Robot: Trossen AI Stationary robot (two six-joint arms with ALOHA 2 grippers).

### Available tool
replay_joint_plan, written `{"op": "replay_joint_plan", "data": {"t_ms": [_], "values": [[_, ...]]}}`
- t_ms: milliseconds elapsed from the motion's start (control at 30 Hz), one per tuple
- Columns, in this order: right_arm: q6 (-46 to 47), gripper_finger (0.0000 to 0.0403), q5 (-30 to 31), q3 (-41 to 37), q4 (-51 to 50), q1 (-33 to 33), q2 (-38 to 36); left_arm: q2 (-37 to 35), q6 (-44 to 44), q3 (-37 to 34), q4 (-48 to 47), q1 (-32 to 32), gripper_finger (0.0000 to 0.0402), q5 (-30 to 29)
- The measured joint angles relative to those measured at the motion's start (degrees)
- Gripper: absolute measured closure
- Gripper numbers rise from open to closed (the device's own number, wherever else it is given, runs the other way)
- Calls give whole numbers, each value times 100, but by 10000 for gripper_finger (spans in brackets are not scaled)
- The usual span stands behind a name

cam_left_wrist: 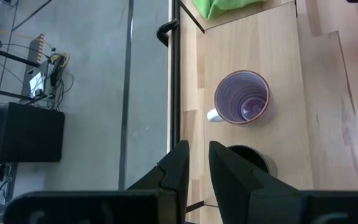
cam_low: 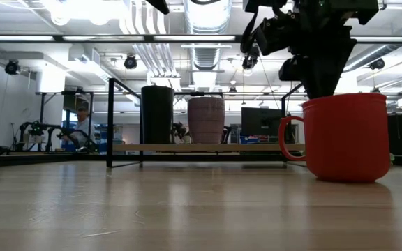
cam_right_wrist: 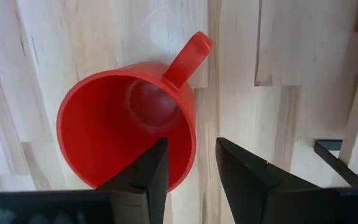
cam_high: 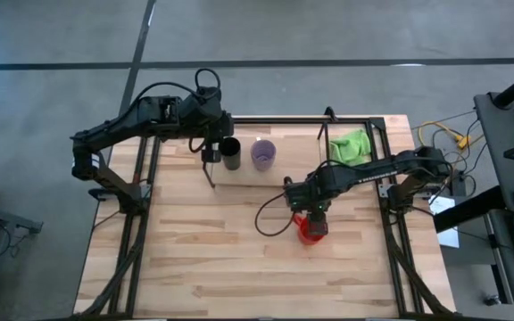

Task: Stack small to large cups/mugs on shelf
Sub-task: Put the orange mug on the shelf

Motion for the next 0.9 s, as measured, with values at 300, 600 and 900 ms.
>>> {"op": "replay_joint_plan", "data": {"t_ms": [300,600,900], "values": [[1,275,0,-42,354,2,92,0,-17,0,20,0,353,1],[37,275,0,-108,363,2,145,0,-17,-5,24,0,353,2],[164,276,-1,-313,403,2,181,0,-17,-4,28,0,353,2]]}}
